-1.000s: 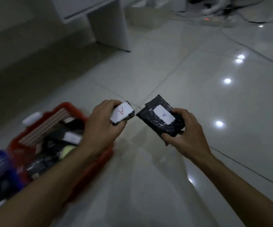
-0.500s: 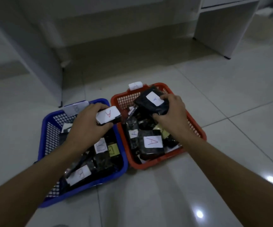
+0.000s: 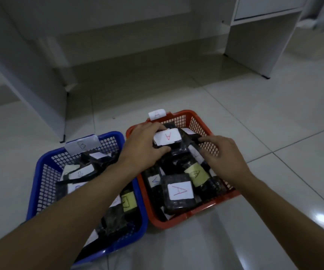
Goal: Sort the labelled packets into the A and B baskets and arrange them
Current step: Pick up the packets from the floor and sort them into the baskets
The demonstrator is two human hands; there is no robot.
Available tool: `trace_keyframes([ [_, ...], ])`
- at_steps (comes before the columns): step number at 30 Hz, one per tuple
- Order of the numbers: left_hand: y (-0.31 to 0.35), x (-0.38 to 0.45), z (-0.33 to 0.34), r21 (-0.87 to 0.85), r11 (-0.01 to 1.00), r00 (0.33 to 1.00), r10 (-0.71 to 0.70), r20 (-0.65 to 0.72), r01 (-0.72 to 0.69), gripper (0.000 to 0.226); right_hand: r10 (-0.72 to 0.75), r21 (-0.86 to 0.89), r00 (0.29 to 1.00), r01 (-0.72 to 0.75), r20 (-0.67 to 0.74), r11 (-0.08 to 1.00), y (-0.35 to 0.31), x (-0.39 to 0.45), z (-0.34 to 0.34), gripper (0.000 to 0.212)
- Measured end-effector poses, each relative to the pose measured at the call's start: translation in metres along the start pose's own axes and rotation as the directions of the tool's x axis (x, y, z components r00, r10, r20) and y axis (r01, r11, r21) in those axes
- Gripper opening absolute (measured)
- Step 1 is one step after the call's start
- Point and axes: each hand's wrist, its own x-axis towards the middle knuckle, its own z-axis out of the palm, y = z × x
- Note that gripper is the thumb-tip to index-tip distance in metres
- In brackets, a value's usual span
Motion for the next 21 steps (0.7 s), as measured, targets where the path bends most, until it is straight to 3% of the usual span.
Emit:
trace_keyframes([
  [5,0.046,0.048,0.044,0.107,0.985,0.974,0.114,0.195,-0.136,0.054,0.06,-0.028,0.978,-0.067,-0.2,0.997,0.04,-0.043,-0.034,0.029],
  [10,0.069,0.073,0.073,0.208,0.964,0.884,0.05,0.465,-0.164,0.073,0.086,-0.055,0.975,-0.099,-0.207,0.994,0.066,-0.076,-0.051,0.031],
  [15,0.087,0.074,0.079,0.148,0.974,0.907,0.098,0.409,-0.172,0.06,0.114,-0.075,0.973,-0.131,-0.202,0.989,0.076,-0.1,-0.07,0.035],
  [18,0.108,0.068,0.091,0.066,0.954,0.901,0.25,0.356,-0.291,0.042,0.14,-0.065,0.957,-0.161,-0.252,0.985,0.085,-0.111,-0.081,0.035],
  [21,0.147,0.058,0.117,-0.034,0.888,0.829,0.441,0.344,-0.458,0.034,0.169,-0.043,0.924,-0.195,-0.343,0.98,0.101,-0.131,-0.098,0.034],
])
